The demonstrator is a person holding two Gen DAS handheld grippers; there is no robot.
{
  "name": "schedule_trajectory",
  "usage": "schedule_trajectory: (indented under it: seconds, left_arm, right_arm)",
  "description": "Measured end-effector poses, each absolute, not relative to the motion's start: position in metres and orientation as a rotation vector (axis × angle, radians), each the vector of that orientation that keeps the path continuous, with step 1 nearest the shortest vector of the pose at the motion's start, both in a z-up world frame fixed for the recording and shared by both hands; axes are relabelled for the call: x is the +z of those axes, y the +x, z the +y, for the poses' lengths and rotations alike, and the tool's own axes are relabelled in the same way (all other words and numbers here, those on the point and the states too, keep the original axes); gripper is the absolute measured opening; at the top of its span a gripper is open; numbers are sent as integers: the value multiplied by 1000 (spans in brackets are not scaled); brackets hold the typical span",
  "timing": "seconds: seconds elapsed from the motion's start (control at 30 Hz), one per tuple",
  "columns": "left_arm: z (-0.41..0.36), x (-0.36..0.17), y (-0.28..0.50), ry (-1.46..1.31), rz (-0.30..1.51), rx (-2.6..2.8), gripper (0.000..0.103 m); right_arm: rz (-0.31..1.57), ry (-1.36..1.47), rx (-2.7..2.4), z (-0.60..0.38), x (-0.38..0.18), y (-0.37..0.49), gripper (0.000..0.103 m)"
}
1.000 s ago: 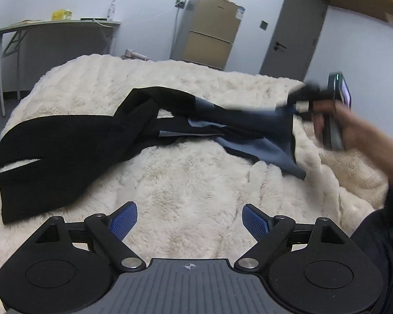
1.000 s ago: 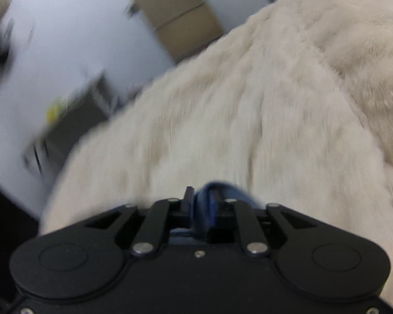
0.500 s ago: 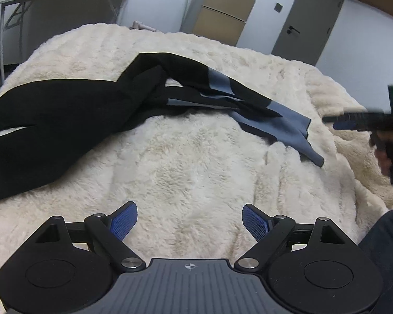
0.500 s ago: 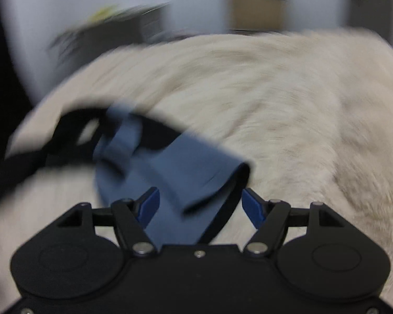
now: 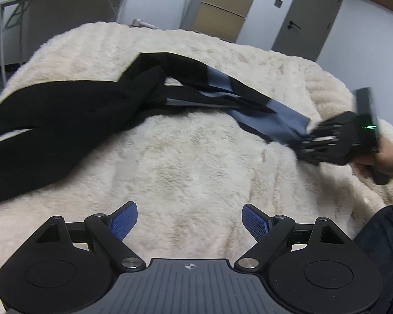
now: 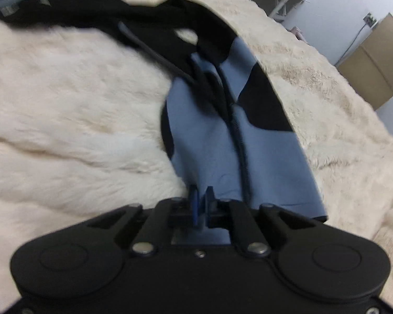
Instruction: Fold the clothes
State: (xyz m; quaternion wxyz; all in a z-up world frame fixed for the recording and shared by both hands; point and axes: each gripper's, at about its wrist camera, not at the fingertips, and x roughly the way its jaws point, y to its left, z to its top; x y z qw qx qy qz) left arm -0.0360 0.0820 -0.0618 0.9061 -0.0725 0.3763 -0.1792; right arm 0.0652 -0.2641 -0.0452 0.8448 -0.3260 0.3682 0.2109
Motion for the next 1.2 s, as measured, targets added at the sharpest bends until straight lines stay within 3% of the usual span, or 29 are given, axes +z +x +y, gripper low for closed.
schedule_trajectory:
  seconds: [0.1, 0.2, 0.3, 0.37, 0.47, 0.63, 0.77, 0.8, 0.83, 0.87, 0.93, 1.0, 1.2]
  left_arm:
    - [93, -61, -39, -182, 760, -395, 84]
    - [101, -57, -26, -165, 765, -377, 84]
    - [102, -54, -11, -122, 793, -341, 84]
    - [104, -50, 0, -61, 792, -321, 84]
    - [107, -47, 9, -21, 780, -330, 84]
    - [92, -78, 29, 34, 922, -339, 88]
    - [70, -99, 30, 161, 910, -303, 86]
    - [65, -100, 29, 192, 897, -303, 82]
    - [60, -101, 28, 237, 879, -309, 64]
    - [56, -99, 27, 276, 873, -313, 37]
    - [48, -88, 21, 383, 837, -286, 3]
    - [49, -77, 14, 476, 781, -256, 0]
    - [70, -48, 26, 550, 738, -188, 0]
  right_arm:
    - [770, -732, 448, -302, -16, 44, 2]
    - [893, -779, 394, -344, -8, 34, 3]
    - [978, -749, 396, -364, -12, 22, 10]
    - [918, -508, 453, -378, 4, 11, 17]
    - [769, -192, 453, -391, 28, -1, 37]
    - [577, 171, 439, -375, 53, 0, 50]
    - [463, 505, 434, -371, 42, 22, 58]
    - [444, 558, 430, -371, 38, 28, 60]
    - [422, 599, 433, -367, 25, 32, 60]
    - [402, 610, 433, -363, 11, 33, 59]
    - [424, 556, 390, -356, -12, 36, 56]
    - [507, 457, 307, -349, -25, 44, 45]
    - [464, 521, 321, -370, -29, 55, 49]
